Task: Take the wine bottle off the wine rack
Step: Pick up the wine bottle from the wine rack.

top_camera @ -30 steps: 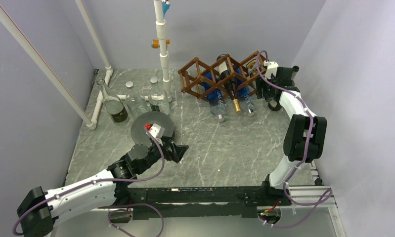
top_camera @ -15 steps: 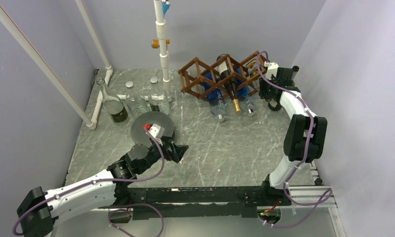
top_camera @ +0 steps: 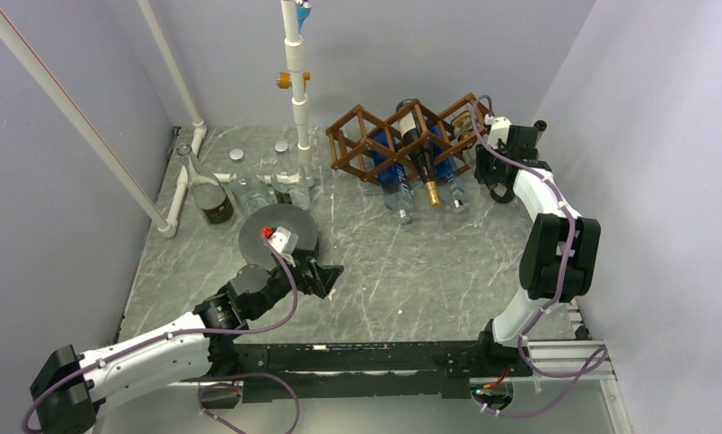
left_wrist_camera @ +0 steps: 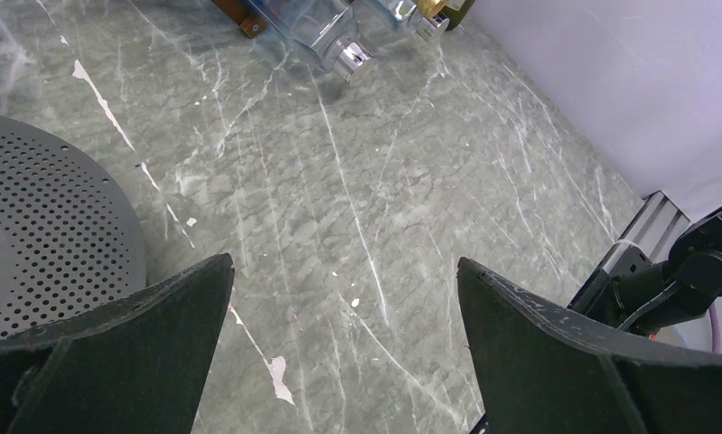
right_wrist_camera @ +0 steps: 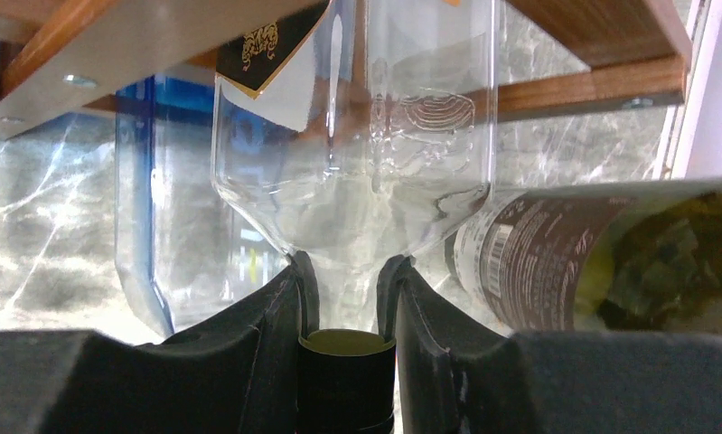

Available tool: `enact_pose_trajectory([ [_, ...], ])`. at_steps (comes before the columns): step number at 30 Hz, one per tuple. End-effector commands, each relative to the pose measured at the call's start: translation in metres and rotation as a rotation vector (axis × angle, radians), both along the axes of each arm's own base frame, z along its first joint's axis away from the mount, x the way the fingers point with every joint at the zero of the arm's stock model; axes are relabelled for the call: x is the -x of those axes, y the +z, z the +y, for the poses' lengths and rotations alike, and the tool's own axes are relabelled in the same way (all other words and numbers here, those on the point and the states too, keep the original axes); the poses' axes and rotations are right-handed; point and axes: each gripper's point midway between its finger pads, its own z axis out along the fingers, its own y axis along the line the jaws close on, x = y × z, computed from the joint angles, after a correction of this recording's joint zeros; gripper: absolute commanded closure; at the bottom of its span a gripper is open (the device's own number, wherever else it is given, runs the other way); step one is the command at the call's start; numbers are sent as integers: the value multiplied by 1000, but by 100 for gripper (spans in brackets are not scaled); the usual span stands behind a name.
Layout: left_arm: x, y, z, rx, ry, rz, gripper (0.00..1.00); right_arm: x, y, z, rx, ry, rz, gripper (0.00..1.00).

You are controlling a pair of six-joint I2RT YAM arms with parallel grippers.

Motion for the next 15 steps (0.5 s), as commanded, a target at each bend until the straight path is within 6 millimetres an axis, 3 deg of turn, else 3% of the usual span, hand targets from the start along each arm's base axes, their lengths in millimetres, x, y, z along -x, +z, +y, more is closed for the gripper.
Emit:
enact_pose_trajectory([
  [1, -1, 7, 1, 33, 10, -4, 1, 10, 40, 7, -24, 15, -84, 100],
  [15, 0, 8, -1, 44, -2, 3, 0, 43, 76, 12, -46, 41, -206, 100],
])
